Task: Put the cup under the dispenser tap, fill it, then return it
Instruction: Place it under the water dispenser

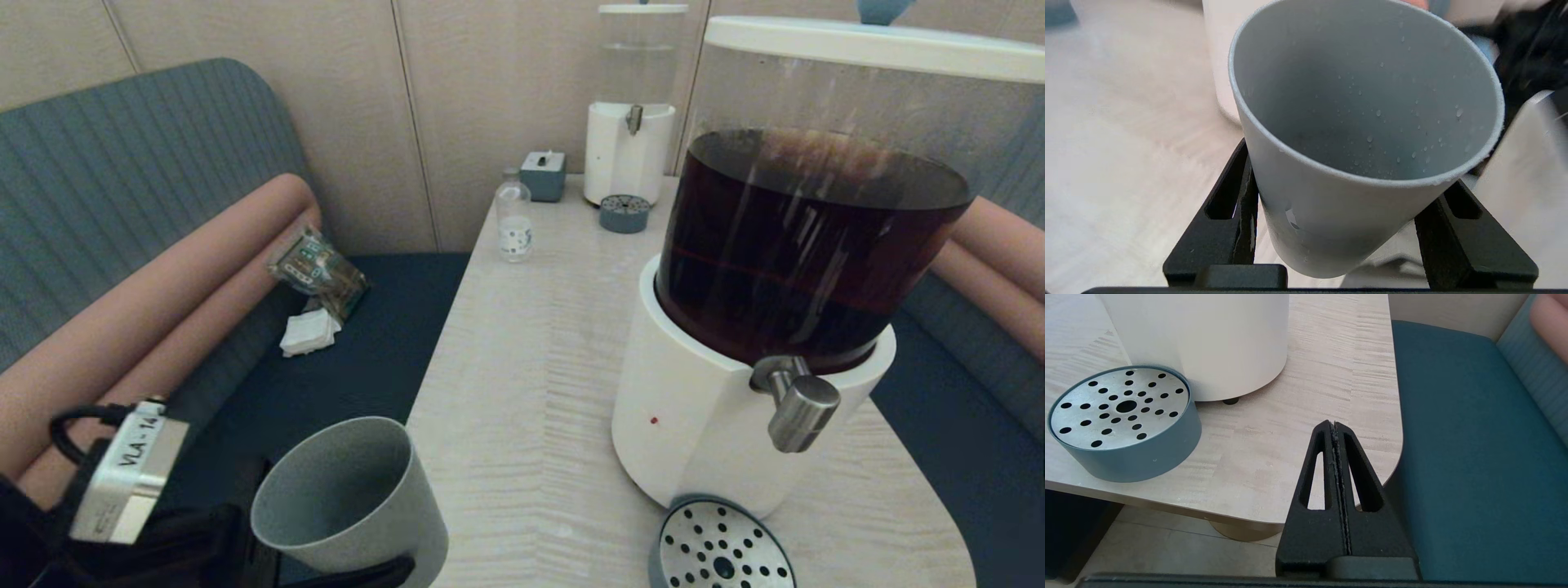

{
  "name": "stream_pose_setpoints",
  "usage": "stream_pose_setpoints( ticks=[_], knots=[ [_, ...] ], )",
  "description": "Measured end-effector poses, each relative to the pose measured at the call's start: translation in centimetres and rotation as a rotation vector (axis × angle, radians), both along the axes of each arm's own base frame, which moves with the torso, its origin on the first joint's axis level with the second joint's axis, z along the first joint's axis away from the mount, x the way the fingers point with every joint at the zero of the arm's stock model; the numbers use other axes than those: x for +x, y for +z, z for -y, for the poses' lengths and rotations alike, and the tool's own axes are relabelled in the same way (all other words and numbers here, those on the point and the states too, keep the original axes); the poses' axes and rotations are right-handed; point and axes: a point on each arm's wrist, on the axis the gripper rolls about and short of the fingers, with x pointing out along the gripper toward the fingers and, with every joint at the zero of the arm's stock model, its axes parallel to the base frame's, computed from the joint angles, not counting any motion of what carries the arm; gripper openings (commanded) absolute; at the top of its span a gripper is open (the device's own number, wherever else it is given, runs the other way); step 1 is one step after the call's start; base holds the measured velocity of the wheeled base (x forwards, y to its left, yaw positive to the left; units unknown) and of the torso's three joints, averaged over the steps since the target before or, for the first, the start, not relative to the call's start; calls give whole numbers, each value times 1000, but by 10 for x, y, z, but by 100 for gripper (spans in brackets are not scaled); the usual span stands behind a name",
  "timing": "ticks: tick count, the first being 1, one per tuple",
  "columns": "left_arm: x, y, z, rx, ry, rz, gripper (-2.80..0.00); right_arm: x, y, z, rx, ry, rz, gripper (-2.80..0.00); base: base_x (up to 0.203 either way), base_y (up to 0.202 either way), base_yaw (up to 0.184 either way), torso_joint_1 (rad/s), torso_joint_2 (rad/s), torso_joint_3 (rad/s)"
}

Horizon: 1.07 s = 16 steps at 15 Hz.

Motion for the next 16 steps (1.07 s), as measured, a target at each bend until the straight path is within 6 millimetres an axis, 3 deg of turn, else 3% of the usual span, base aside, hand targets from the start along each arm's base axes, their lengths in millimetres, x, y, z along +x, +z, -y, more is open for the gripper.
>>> stream_pose_setpoints(
  ticks=[4, 8, 12, 16],
  knots=[
    [-5, 16, -1, -44, -23, 44, -280, 0, 0, 0, -1, 0, 0, -280, 0, 0, 0, 0, 0, 0],
    [28, 27, 13, -46, -95, 74, -280, 0, 0, 0, 0, 0, 0, -280, 0, 0, 0, 0, 0, 0],
    [66, 15, 55, -24, -215, 60, -280, 0, 0, 0, -1, 0, 0, -280, 0, 0, 0, 0, 0, 0],
    [76, 6, 103, -28, -322, 45, -280, 0, 0, 0, 0, 0, 0, -280, 0, 0, 0, 0, 0, 0]
  ],
)
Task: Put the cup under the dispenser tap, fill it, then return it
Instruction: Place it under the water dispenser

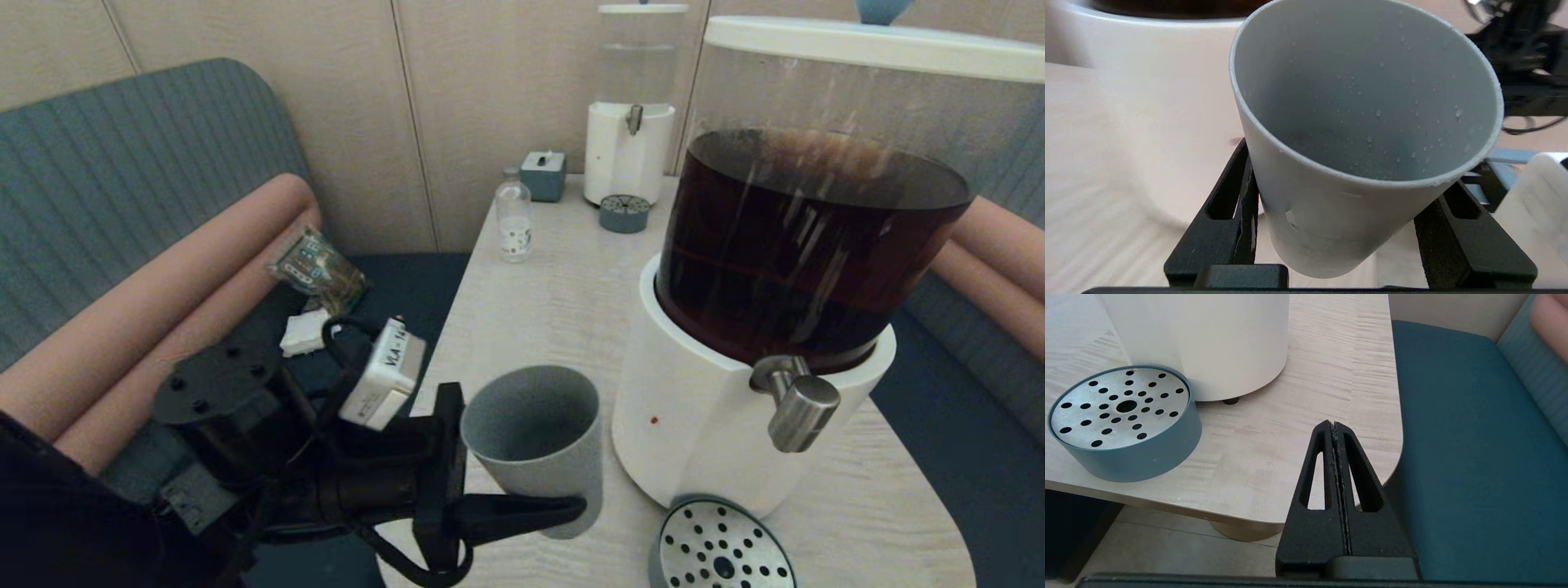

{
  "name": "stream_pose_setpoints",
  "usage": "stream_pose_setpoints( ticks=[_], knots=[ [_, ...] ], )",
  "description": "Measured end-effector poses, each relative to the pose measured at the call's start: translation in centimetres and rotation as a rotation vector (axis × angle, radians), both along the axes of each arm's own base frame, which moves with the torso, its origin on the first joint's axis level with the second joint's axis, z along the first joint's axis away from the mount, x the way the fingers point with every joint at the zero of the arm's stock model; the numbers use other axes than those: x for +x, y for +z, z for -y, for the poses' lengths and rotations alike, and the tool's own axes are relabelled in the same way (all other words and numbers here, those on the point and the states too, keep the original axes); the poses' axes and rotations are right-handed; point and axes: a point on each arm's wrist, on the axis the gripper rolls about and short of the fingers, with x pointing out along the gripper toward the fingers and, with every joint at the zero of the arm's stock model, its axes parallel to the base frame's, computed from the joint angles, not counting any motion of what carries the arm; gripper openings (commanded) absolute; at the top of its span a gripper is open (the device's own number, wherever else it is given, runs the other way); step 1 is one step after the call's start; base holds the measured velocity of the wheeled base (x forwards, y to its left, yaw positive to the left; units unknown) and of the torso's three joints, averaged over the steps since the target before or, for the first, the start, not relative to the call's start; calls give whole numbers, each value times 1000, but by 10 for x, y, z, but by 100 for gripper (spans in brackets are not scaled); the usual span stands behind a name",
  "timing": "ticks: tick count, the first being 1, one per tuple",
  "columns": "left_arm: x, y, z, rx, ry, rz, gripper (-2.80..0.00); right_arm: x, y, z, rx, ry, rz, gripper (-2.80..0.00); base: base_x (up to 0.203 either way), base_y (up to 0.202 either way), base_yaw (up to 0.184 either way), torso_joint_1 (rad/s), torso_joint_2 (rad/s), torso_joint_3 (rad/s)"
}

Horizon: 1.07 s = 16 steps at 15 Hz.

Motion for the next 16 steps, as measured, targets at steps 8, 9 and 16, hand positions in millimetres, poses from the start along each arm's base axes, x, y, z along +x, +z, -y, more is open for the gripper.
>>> stream_pose_setpoints(
  ticks=[8, 9, 16],
  knots=[
    [11, -26, 53, 24, -76, -49, -280, 0, 0, 0, 0, 0, 0, -280, 0, 0, 0, 0, 0, 0],
    [12, -29, 59, 23, -75, -54, -280, 0, 0, 0, 0, 0, 0, -280, 0, 0, 0, 0, 0, 0],
    [15, -47, 91, 34, -119, -84, -280, 0, 0, 0, 1, 0, 0, -280, 0, 0, 0, 0, 0, 0]
  ],
)
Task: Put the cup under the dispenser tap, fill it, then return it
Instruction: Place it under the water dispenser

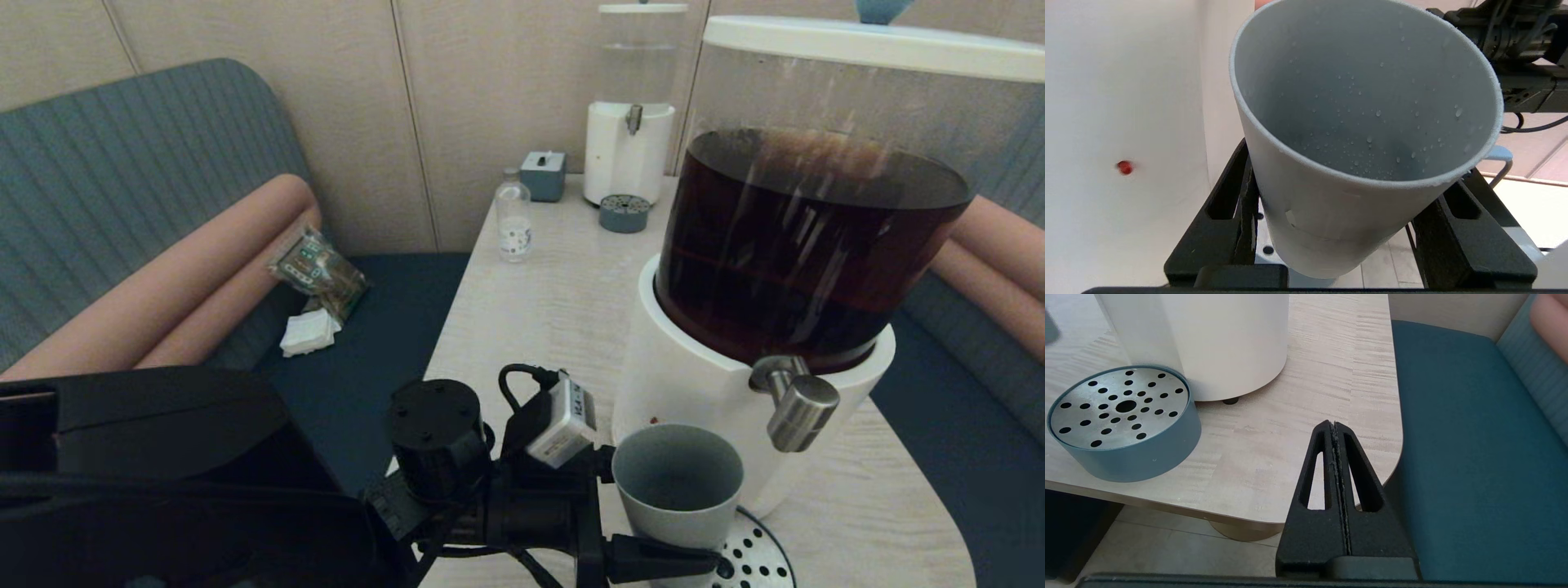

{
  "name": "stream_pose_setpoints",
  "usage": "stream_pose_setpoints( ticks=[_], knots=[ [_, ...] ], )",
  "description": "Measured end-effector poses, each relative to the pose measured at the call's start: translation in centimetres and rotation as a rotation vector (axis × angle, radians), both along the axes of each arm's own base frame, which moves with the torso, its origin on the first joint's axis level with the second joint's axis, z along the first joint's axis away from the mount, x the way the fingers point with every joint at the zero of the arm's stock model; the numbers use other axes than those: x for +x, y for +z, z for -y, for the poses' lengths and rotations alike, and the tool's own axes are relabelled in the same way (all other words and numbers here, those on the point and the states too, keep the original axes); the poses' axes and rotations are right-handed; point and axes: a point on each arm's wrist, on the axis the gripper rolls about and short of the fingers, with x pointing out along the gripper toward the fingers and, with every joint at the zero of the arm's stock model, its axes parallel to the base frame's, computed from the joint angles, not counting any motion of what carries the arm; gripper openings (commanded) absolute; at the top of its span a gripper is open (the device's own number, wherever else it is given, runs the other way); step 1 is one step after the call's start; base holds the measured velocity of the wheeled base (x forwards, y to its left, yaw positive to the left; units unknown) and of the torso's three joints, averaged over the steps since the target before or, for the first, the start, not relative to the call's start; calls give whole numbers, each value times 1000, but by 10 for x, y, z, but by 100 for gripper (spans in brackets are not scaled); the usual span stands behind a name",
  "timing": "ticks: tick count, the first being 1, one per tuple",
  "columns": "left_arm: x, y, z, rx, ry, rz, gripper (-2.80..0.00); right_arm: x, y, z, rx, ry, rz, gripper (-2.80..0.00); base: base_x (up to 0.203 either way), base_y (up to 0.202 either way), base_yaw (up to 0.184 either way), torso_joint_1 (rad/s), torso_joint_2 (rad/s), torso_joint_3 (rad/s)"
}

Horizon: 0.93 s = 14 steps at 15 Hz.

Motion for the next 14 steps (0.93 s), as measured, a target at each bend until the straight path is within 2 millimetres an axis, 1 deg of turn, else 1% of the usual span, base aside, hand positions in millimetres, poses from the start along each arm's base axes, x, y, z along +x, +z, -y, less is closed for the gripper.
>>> stream_pose_setpoints(
  ticks=[4, 7, 14],
  knots=[
    [4, -9, 11, 5, 7, -11, -280, 0, 0, 0, 1, 0, 0, -280, 0, 0, 0, 0, 0, 0],
    [8, -10, 19, -7, 5, -16, -280, 0, 0, 0, 1, -1, 0, -280, 0, 0, 0, 0, 0, 0],
    [13, -23, 27, 7, 0, -29, -280, 0, 0, 0, 1, 0, 0, -280, 0, 0, 0, 0, 0, 0]
  ],
)
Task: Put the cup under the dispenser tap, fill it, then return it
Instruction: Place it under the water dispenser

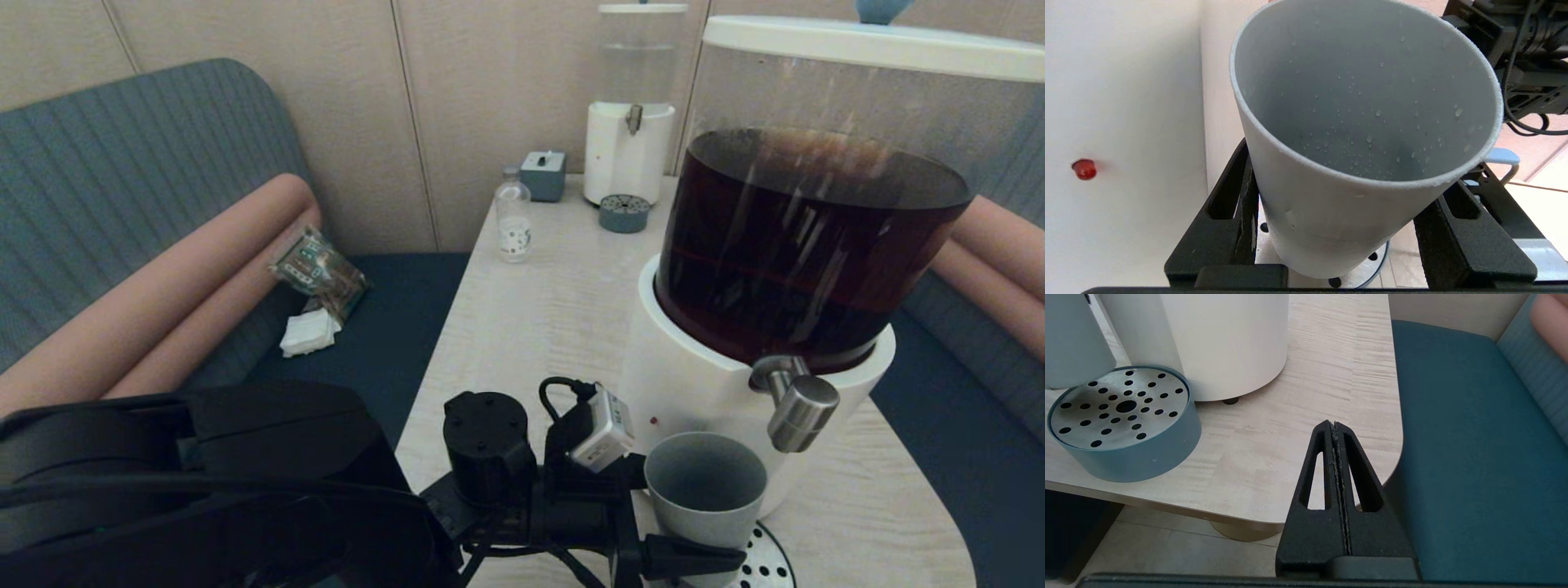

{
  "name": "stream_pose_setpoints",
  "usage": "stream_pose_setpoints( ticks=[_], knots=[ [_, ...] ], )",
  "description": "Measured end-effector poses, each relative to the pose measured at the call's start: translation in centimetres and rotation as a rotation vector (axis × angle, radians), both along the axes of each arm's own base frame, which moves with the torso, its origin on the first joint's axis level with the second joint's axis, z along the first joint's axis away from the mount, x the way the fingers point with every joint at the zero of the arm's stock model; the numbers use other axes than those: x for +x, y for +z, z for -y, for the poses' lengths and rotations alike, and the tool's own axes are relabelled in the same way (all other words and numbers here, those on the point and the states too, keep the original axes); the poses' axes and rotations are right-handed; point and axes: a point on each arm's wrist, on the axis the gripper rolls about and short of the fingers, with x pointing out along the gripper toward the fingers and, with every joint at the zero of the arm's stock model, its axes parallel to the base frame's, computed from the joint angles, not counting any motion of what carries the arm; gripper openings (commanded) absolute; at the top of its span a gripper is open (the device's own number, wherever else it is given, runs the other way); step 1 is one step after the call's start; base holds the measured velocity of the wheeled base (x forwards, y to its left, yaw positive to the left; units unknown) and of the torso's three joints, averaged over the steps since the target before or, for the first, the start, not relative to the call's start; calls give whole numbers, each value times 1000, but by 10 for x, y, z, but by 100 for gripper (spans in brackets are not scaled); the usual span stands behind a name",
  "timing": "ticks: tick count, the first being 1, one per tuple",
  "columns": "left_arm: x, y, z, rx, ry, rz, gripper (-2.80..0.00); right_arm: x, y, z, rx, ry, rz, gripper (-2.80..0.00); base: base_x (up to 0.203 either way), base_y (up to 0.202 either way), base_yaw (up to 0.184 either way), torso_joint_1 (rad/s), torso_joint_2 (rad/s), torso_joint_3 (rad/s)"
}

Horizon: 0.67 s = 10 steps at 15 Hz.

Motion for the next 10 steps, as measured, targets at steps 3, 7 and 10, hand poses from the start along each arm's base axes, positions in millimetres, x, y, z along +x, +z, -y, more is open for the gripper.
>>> stream_pose_setpoints(
  ticks=[3, 7, 10],
  knots=[
    [4, -4, 4, -1, 1, 1, -280, 0, 0, 0, 0, -1, 0, -280, 0, 0, 0, 0, 0, 0],
    [10, -9, 10, -6, 1, 5, -280, 0, 0, 0, 0, 0, 0, -280, 0, 0, 0, 0, 0, 0],
    [13, -12, 13, -7, 1, 6, -280, 0, 0, 0, 0, 0, 0, -280, 0, 0, 0, 0, 0, 0]
  ],
)
